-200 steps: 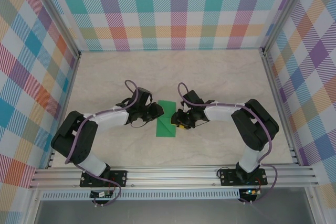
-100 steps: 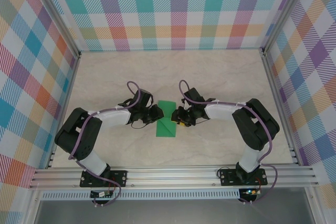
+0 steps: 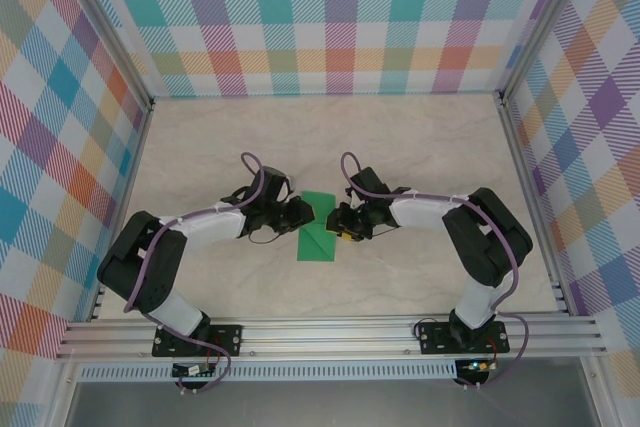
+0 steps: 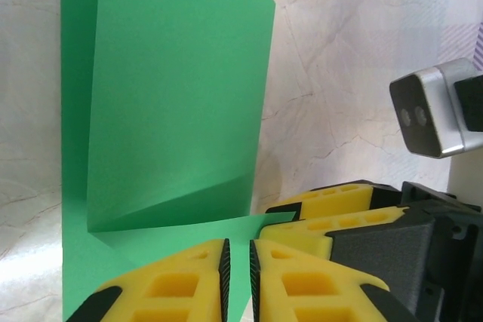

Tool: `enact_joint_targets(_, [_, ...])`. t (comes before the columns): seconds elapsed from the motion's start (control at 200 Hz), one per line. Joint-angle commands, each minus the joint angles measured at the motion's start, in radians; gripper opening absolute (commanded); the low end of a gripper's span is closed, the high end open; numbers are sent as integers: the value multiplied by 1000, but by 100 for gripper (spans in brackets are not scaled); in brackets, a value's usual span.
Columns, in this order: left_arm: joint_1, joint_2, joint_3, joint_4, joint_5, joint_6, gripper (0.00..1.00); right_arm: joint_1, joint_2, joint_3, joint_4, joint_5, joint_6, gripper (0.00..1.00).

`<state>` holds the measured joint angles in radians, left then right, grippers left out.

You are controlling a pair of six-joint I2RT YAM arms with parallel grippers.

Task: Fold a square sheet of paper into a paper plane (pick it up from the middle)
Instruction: Turn over the paper at the center of the table.

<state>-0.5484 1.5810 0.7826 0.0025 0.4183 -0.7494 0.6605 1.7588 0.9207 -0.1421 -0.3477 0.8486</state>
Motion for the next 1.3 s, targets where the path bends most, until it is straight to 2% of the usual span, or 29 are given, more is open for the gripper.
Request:
enact_joint_targets(0.0, [-10,49,9,-5,5,20,15,-3,12,24,-13,3,-19,39])
enact_joint_targets(0.37, [-9,89,23,-117,-139,54,12,-3,17,37,-25,4,-24,41])
enact_joint_targets(0.805, [-8,135,29,-141,-150,75,9,-2,65,55,-7,-25,-19,43])
enact_joint_targets(1.3, [-9,142,31,-173,-162,81,7,-2,76,32,63,-72,14,39])
